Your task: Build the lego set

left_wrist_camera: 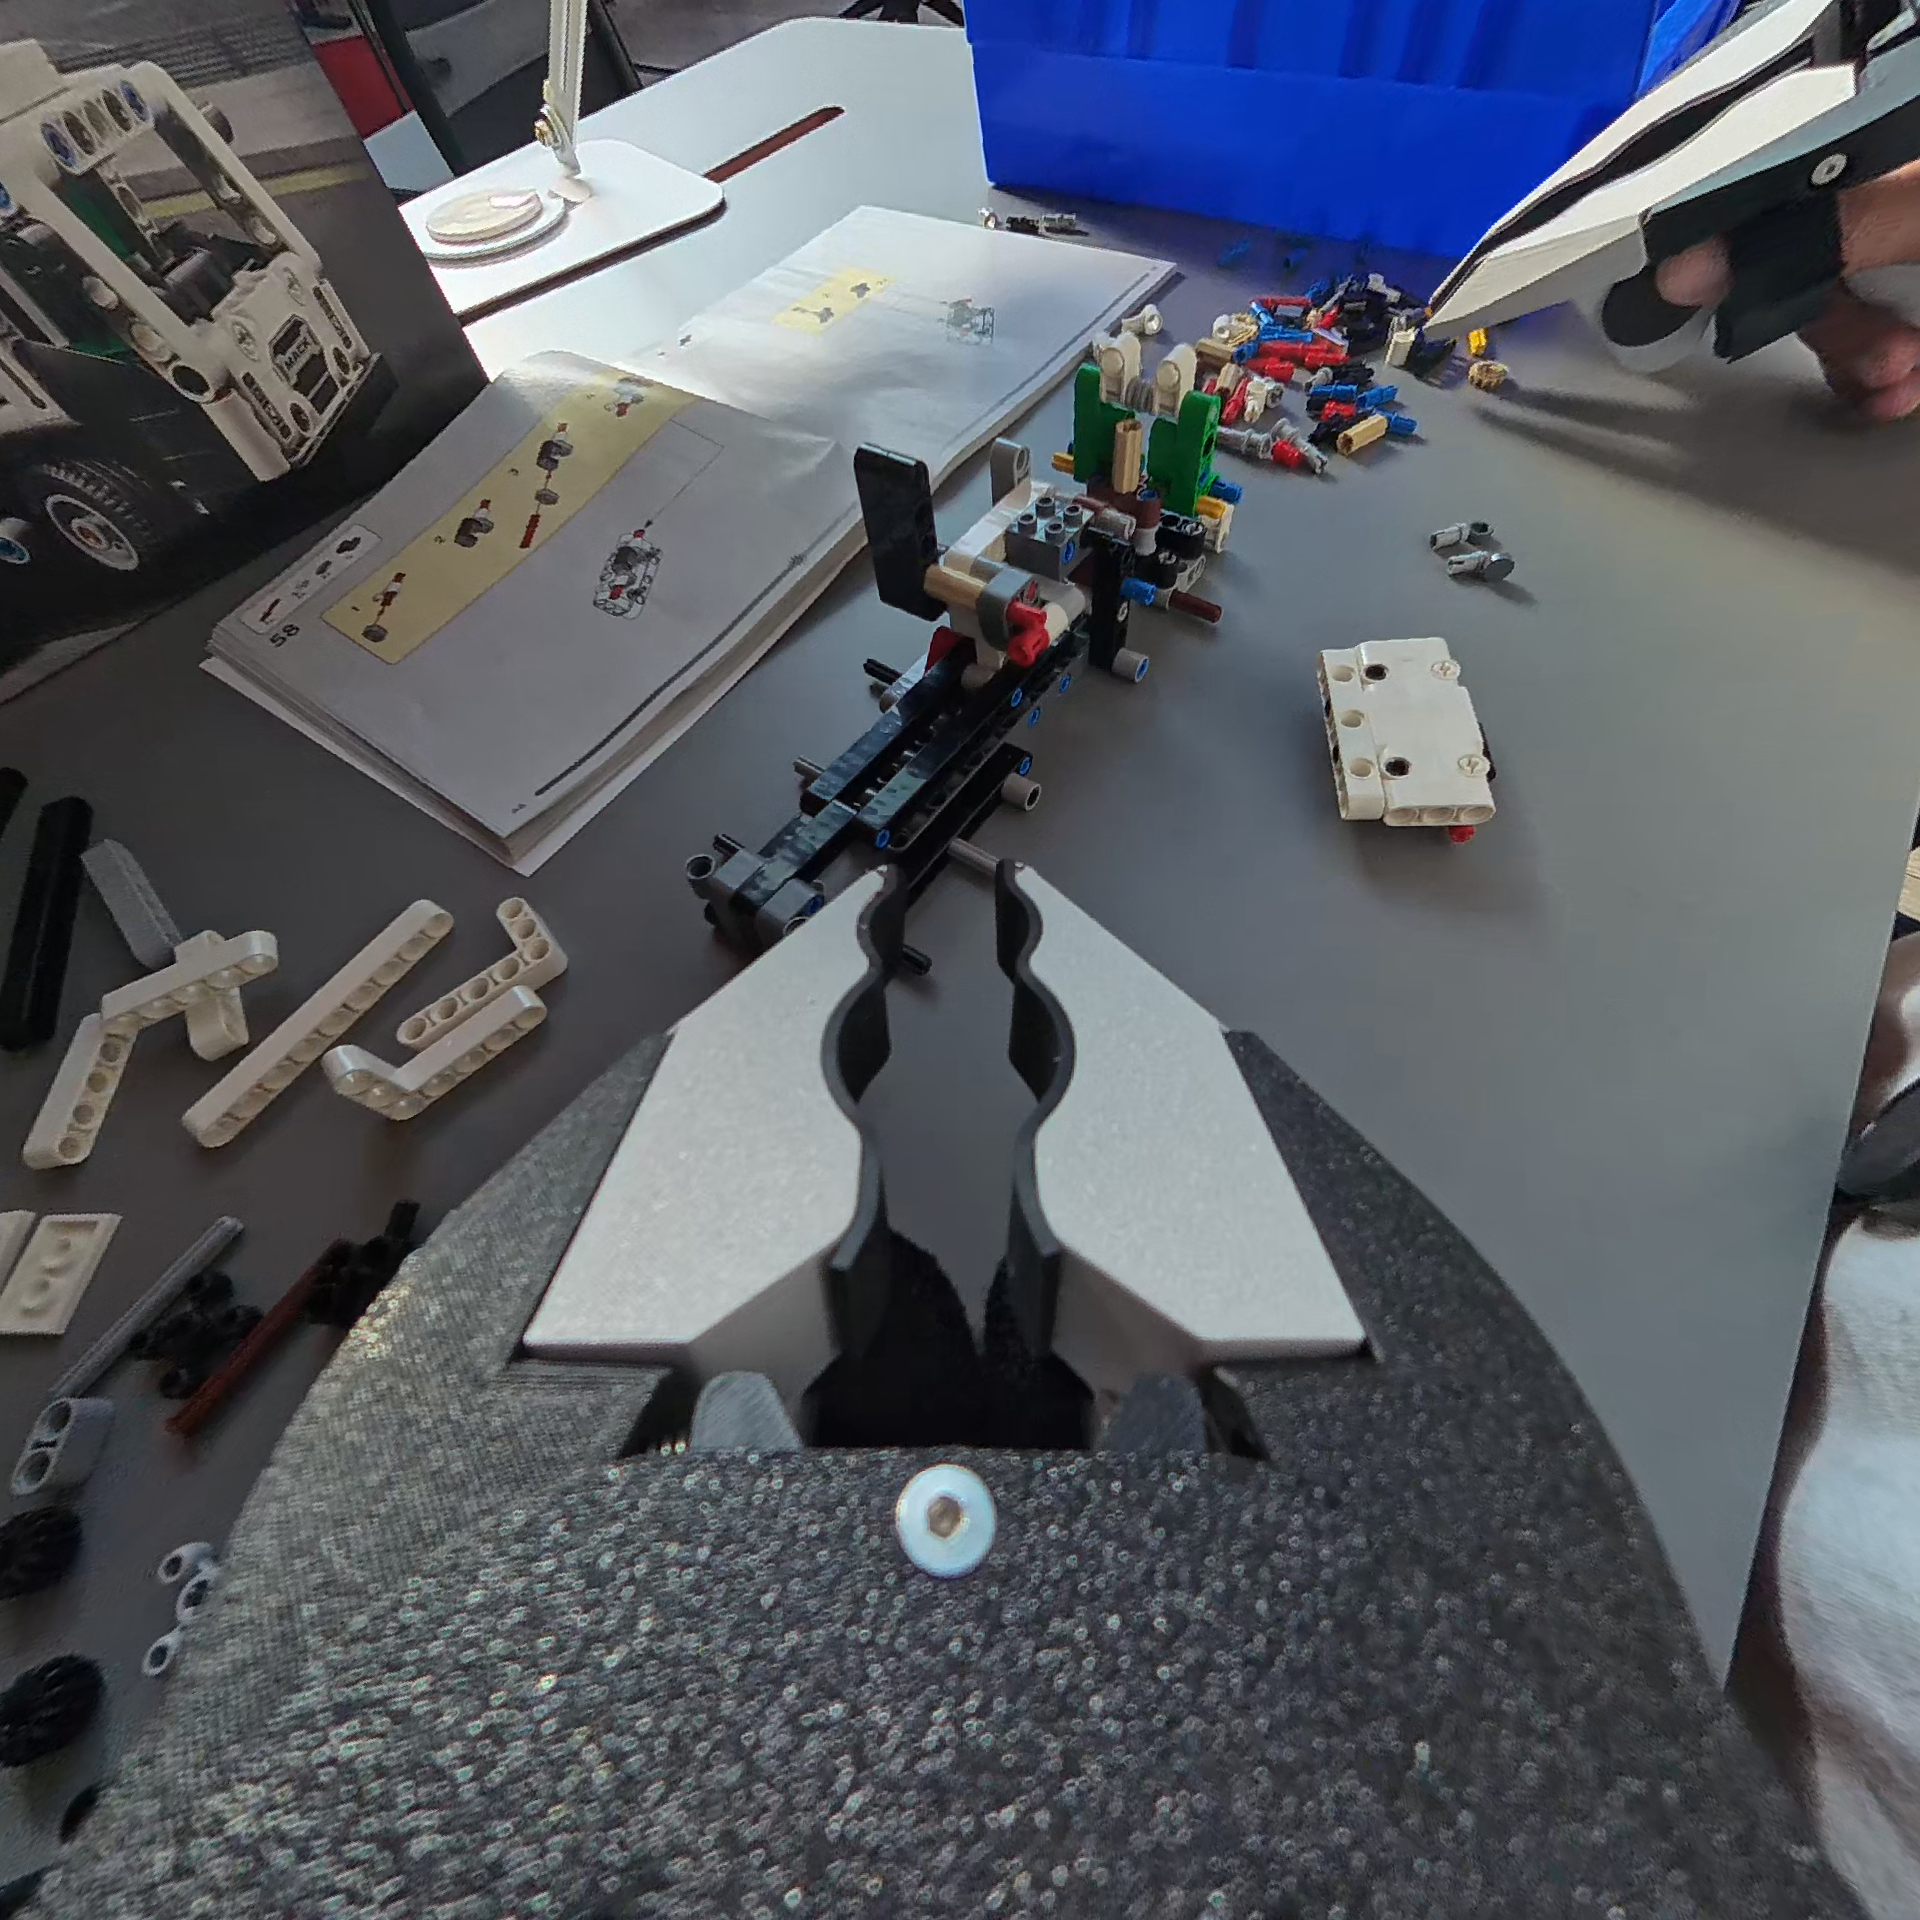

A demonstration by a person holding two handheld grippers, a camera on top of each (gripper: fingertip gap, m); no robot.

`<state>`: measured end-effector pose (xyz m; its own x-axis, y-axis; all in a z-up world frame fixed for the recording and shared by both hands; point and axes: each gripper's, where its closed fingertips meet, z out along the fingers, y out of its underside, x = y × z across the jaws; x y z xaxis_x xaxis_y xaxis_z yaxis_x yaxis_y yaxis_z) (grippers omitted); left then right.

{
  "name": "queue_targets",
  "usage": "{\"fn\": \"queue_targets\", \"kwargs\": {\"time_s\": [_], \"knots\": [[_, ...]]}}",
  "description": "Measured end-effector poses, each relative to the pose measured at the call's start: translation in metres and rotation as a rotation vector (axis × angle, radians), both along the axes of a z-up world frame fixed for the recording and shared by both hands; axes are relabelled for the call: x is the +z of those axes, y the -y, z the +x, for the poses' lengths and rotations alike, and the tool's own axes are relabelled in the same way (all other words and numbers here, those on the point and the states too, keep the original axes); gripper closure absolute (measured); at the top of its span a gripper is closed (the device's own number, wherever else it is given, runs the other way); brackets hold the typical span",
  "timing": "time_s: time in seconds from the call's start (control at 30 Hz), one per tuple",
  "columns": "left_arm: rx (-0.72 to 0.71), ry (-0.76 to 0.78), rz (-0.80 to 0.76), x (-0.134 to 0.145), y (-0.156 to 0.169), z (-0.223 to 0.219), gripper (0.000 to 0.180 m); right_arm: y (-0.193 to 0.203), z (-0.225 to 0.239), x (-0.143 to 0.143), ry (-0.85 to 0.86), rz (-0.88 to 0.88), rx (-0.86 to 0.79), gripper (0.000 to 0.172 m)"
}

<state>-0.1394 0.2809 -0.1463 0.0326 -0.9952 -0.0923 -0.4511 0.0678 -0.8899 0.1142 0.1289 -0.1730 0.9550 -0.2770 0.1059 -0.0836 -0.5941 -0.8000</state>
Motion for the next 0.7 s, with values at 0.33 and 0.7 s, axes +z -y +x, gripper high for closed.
{"fn": "queue_targets", "kwargs": {"time_s": [0.33,0.7], "knots": [[0.006,-0.003,-0.024,-0.0005,-0.0020,0.0002,0.166,-0.0015,-0.0023,0.0018,0.016,0.003,0.016,0.162],[0.001,-0.028,-0.002,-0.0044,-0.0008,0.0014,0.165,-0.0014,-0.0054,0.0012,0.013,0.009,0.022,0.162]]}}
